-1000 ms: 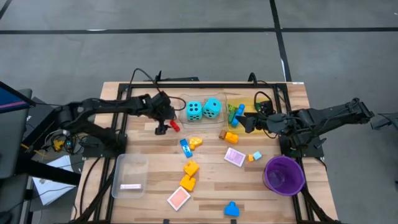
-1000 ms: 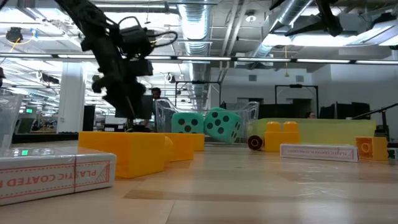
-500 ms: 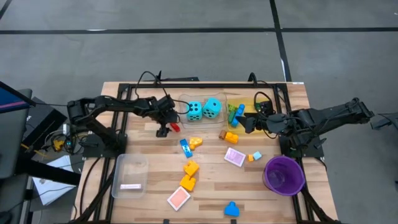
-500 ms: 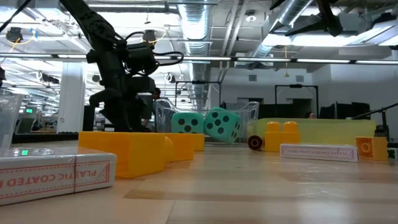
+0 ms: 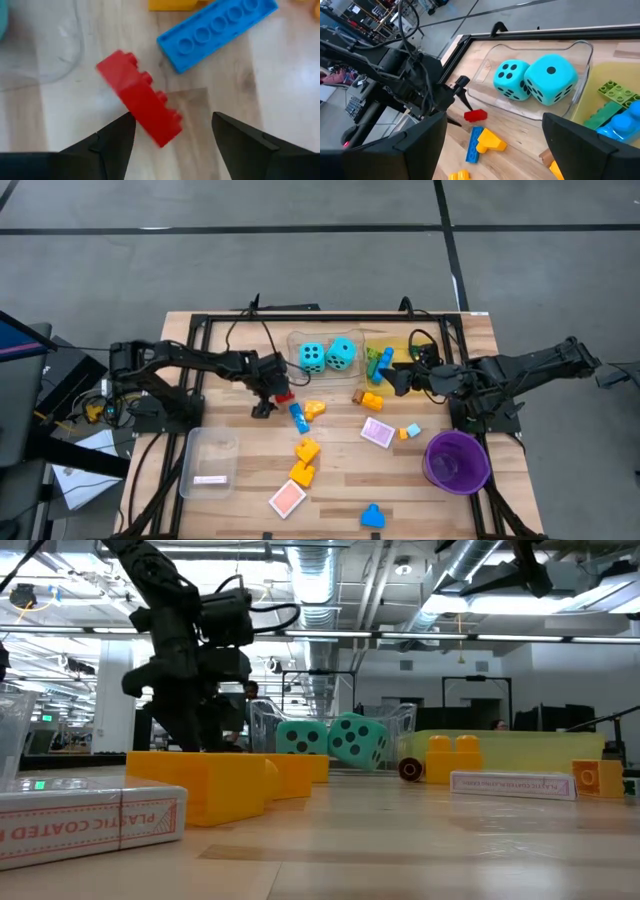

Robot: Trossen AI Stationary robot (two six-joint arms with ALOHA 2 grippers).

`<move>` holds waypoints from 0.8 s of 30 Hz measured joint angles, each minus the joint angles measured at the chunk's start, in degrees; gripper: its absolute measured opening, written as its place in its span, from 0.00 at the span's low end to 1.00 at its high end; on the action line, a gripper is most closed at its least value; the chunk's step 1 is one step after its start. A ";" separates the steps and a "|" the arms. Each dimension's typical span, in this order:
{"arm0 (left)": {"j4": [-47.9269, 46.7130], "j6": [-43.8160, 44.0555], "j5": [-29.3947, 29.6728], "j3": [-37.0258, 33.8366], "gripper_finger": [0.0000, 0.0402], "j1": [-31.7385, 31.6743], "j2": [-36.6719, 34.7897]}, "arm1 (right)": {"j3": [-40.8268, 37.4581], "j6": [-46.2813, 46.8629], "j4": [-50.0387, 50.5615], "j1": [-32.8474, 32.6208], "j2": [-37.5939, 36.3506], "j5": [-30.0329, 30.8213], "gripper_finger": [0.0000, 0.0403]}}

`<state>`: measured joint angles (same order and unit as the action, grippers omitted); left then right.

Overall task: Pick & Place Toys
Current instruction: Put the red game piece into the yellow bin

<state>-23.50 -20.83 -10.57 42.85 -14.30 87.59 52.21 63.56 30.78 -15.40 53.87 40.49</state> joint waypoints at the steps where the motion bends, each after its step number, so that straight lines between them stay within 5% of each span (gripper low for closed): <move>1: 0.34 1.35 1.12 0.00 0.63 0.61 0.00 | 0.00 -0.01 0.01 -0.18 0.00 0.00 0.79; 6: 2.06 6.72 8.16 0.00 0.59 2.73 0.00 | 0.00 -0.05 0.01 -1.21 0.02 0.03 0.79; 15: 1.78 20.98 7.00 0.00 0.51 2.81 0.00 | 0.00 0.10 -0.02 -2.70 0.22 0.04 0.79; 24: 2.64 28.91 7.79 0.00 0.57 5.87 0.00 | 0.00 0.51 0.01 -4.07 0.22 0.07 0.79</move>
<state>-20.86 8.08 -2.78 42.85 -8.43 87.59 52.21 64.07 30.79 -19.46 54.08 40.56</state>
